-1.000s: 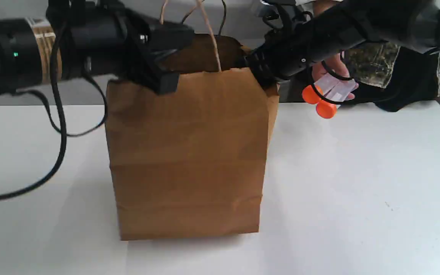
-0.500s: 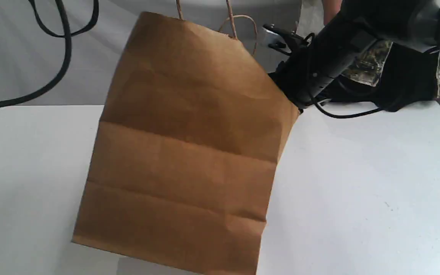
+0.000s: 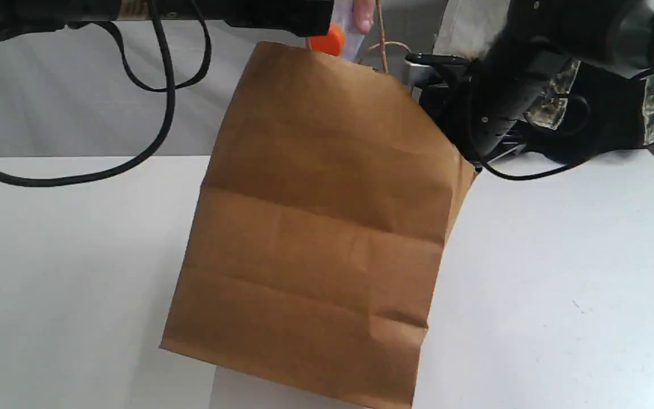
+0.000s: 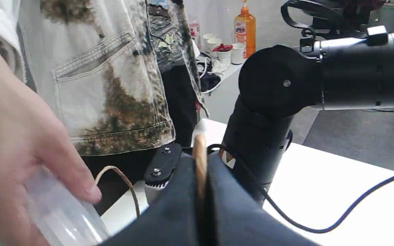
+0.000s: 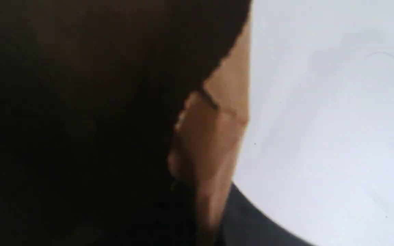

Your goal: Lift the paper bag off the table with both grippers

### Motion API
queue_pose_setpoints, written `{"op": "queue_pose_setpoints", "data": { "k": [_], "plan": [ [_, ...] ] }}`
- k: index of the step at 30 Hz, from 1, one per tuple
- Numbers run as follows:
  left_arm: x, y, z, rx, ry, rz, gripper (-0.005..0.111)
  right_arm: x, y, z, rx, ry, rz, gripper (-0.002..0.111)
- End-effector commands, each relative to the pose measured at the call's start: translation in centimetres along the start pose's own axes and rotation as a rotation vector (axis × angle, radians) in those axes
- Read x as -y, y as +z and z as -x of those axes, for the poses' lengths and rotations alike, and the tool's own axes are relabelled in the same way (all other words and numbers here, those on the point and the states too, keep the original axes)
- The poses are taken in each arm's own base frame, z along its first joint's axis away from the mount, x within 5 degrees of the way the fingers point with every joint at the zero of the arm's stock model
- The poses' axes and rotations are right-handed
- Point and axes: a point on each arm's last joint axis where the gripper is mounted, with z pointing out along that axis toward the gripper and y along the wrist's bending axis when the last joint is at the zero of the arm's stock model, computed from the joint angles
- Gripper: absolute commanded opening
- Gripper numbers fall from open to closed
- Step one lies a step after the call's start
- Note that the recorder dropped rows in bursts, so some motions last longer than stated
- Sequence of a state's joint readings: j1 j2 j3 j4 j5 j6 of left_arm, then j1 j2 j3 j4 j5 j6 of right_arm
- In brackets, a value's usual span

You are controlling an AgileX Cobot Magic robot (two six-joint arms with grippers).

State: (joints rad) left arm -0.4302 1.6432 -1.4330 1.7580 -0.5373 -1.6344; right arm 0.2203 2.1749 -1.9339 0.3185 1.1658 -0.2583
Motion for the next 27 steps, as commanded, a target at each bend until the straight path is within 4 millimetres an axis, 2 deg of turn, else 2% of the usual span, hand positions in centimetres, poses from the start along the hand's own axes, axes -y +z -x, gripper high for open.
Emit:
{"op": "queue_pose_setpoints", "data": {
  "k": [1, 13, 20, 27],
  "plan": [
    [0.1, 0.0, 0.2, 0.011, 0.004, 0.008, 0.000, 0.3, -0.2, 0.3, 0.033, -0.015, -0.039, 0.000],
    [0.0, 0.0, 0.2, 0.011, 0.011, 0.011, 0.000, 0.9, -0.3, 0.6, 0.063, -0.043, -0.102, 0.000],
    [0.0, 0.0, 0.2, 0.011, 0.014, 0.011, 0.000, 0.7, -1.3, 1.2, 0.144, -0.054, -0.120, 0.000],
    [0.0, 0.0, 0.2, 0.011, 0.016, 0.011, 0.000, 0.7, -1.5, 1.2, 0.152, -0.064, -0.120, 0.000]
  ]
}}
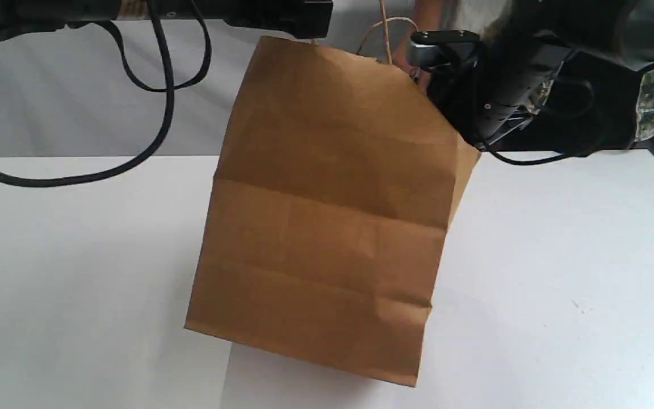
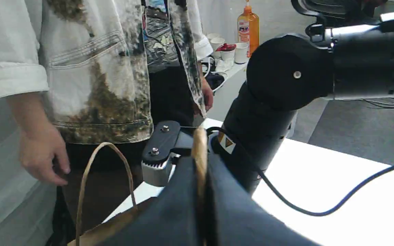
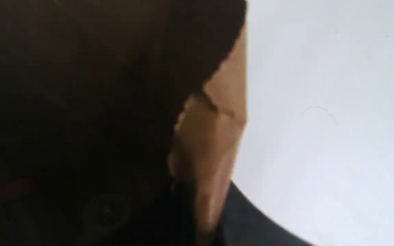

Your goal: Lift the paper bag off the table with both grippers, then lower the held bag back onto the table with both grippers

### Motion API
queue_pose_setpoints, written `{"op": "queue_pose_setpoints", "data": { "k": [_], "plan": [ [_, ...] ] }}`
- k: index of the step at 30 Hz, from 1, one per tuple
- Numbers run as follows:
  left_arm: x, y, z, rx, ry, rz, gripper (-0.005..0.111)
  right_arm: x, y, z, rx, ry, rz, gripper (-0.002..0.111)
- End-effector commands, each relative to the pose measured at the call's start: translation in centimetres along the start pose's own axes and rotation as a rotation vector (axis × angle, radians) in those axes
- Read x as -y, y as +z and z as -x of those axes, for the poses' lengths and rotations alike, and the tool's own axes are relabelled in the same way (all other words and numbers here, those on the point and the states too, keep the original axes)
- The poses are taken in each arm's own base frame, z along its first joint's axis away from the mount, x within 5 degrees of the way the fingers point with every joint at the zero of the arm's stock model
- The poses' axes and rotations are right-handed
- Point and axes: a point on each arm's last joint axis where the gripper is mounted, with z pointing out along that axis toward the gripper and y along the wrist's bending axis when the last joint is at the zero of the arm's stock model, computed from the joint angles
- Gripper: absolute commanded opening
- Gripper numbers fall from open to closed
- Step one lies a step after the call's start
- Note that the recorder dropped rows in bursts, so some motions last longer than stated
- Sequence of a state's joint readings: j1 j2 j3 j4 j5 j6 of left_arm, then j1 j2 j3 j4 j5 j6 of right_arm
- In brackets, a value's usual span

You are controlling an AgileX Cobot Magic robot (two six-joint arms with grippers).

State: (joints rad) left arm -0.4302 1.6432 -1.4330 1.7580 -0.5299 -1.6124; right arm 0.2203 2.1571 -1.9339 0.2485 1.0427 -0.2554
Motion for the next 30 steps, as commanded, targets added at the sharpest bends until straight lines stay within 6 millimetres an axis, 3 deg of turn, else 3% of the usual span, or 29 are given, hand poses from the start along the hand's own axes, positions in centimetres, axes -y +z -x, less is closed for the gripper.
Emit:
{"op": "queue_pose_setpoints", "data": {
  "k": [1, 13, 21, 30],
  "plan": [
    [0.1, 0.0, 0.2, 0.011, 0.004, -0.001, 0.000, 0.1, -0.5, 0.3, 0.036, -0.041, -0.021, 0.000],
    [0.7, -0.2, -0.7, -0.012, 0.079, -0.031, 0.000, -0.3, -0.8, 0.9, 0.100, -0.117, 0.010, 0.000],
    [1.8, -2.5, -0.3, -0.002, 0.116, -0.016, 0.000, -1.3, -3.3, 1.9, 0.230, -0.112, 0.060, 0.000],
    [2.5, -4.8, -2.3, -0.056, 0.185, 0.074, 0.000, -1.9, -2.9, 2.1, 0.307, -0.189, 0.119, 0.000]
  ]
}}
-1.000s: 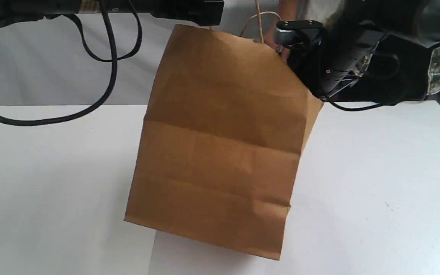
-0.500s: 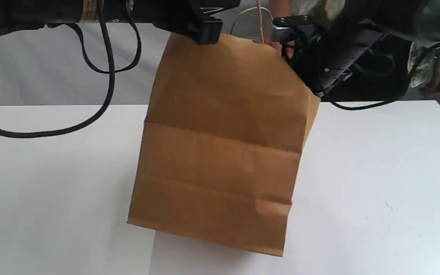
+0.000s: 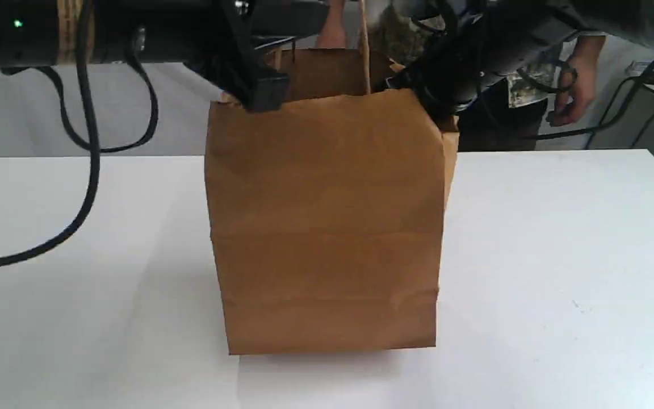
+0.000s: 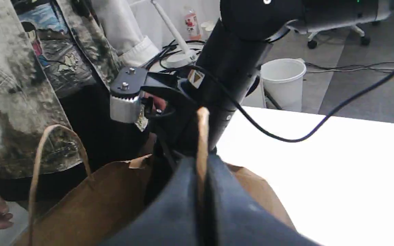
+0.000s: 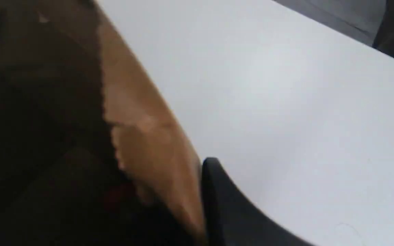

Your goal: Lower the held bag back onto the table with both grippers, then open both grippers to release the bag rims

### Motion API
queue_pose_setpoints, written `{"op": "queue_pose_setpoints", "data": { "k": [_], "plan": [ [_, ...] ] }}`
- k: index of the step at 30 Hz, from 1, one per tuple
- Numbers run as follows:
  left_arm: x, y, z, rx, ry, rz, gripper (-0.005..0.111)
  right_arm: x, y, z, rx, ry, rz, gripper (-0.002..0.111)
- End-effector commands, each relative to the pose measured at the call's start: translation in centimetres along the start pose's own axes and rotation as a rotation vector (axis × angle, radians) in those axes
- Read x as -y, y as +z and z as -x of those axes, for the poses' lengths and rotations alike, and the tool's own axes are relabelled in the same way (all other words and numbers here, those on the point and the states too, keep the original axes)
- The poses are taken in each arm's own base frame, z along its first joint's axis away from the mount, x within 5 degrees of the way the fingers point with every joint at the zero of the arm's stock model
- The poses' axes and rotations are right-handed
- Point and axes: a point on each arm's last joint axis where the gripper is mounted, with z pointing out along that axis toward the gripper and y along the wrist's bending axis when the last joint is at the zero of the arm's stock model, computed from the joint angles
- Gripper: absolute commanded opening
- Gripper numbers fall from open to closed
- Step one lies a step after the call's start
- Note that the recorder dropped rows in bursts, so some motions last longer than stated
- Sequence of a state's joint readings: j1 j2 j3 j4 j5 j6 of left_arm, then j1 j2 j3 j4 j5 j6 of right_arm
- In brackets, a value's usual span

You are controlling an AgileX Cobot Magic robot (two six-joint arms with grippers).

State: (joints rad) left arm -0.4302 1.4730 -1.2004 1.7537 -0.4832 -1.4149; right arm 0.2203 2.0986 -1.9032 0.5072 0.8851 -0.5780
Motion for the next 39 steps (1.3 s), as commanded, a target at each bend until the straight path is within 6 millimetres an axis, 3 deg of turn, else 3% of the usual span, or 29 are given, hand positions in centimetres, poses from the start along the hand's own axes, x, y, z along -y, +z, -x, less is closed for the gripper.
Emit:
{"op": "queue_pose_setpoints", "data": {
  "k": [1, 12, 33, 39],
  "plan": [
    [0.3, -1.0, -0.2, -0.006, 0.021, 0.049, 0.000, 0.1, -0.2, 0.4, 0.061, -0.011, -0.020, 0.000],
    [0.9, -1.6, -1.3, -0.038, 0.043, 0.054, 0.000, 0.3, -0.3, 1.1, 0.142, -0.004, -0.043, 0.000],
    [0.8, -1.6, -1.0, 0.004, 0.018, 0.062, 0.000, 0.0, -0.3, 0.9, 0.120, 0.012, -0.009, 0.000],
    [0.8, -1.6, -1.0, 0.003, 0.018, 0.066, 0.008, 0.0, -0.3, 0.9, 0.120, 0.012, -0.009, 0.000]
  ]
}}
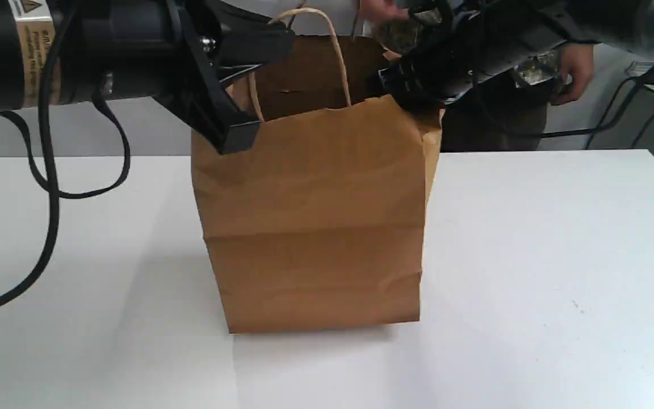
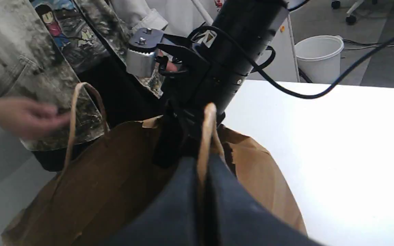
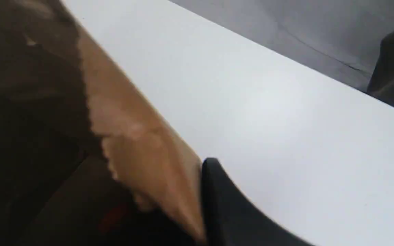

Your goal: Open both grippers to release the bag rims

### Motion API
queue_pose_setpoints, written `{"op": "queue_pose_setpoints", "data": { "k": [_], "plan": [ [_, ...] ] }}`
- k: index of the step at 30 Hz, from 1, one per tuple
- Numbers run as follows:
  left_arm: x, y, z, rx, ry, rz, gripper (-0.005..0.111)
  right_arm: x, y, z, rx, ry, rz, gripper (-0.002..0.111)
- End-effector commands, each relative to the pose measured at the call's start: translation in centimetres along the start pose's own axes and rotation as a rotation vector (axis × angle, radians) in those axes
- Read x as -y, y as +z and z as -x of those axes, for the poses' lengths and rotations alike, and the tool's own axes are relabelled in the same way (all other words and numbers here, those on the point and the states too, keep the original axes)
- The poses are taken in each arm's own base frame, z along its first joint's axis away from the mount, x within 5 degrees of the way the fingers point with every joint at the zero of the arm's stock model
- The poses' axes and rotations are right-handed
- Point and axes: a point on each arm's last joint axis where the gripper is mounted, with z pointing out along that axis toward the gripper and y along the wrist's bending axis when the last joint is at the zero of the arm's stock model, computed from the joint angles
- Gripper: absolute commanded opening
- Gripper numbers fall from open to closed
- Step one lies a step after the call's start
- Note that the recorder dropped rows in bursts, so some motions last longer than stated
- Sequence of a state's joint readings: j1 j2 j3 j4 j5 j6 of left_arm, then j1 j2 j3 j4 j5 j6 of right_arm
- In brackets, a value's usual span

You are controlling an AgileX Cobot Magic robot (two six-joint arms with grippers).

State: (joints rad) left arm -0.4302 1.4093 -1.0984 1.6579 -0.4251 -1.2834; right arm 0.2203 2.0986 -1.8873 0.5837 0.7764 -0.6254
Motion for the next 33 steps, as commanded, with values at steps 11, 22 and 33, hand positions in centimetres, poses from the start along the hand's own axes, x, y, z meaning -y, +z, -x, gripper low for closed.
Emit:
{"op": "queue_pose_setpoints", "data": {
  "k": [11, 22, 33],
  "plan": [
    [0.1, -0.1, 0.1, 0.006, -0.012, 0.012, 0.038, -0.3, -0.5, 0.1, 0.003, 0.002, 0.010, 0.013],
    [0.4, -0.1, -0.8, -0.024, -0.004, 0.000, 0.068, -0.4, -0.5, -0.1, -0.017, 0.000, 0.022, 0.063],
    [0.3, -1.3, 0.4, 0.016, 0.021, 0.039, 0.068, -0.7, -1.9, 0.8, 0.020, -0.023, 0.007, 0.068]
  ]
}}
